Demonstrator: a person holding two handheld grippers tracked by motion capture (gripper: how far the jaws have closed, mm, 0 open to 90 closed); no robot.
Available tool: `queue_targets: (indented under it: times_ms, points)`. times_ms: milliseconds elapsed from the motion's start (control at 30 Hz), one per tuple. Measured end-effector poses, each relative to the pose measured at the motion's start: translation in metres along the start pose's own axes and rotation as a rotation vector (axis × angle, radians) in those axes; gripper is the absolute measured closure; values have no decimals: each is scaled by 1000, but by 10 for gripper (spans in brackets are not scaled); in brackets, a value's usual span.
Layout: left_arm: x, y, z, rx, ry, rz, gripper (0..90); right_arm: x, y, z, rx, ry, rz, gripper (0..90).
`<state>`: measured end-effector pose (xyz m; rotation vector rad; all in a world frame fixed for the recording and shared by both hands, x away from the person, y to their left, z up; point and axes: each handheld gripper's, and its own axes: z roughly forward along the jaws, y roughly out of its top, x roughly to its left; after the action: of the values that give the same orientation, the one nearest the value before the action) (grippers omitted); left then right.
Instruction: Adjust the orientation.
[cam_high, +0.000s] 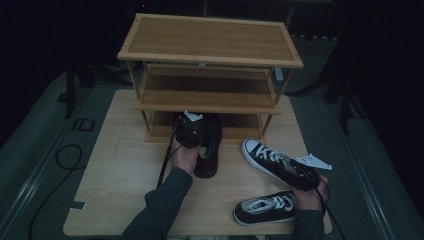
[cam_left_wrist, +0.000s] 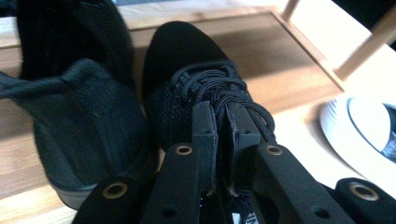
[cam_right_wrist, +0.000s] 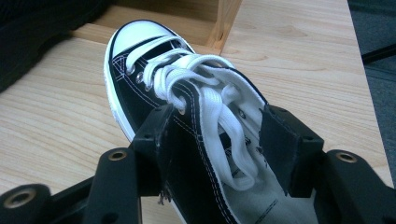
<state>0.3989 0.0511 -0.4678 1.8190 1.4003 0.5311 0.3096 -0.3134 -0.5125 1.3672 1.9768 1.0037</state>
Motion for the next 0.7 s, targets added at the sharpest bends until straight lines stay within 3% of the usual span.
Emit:
queue_targets:
  times_ms: [100, 267, 333, 433, 500, 633, 700]
  points:
    - [0, 1, 3, -15, 26, -13, 842, 0, 0, 0, 0, 0, 1, 448]
    - [-4, 1, 7, -11, 12, 2, 821, 0, 0, 0, 0, 1, 0, 448]
    - [-2, 1, 7, -6, -4, -3, 778, 0, 0, 0, 0, 1, 1, 448]
    - [2, 1, 1, -17, -30, -13, 636, 0, 0, 0, 0, 1, 0, 448]
    - [6, 0, -6, -32, -73, -32, 569, 0, 0, 0, 0, 1, 0, 448]
    - [11, -2, -20, -53, -136, -25, 522, 0, 0, 0, 0, 0, -1, 448]
    - [12, -4, -28, -62, -147, -3, 521, 0, 0, 0, 0, 0, -1, 448]
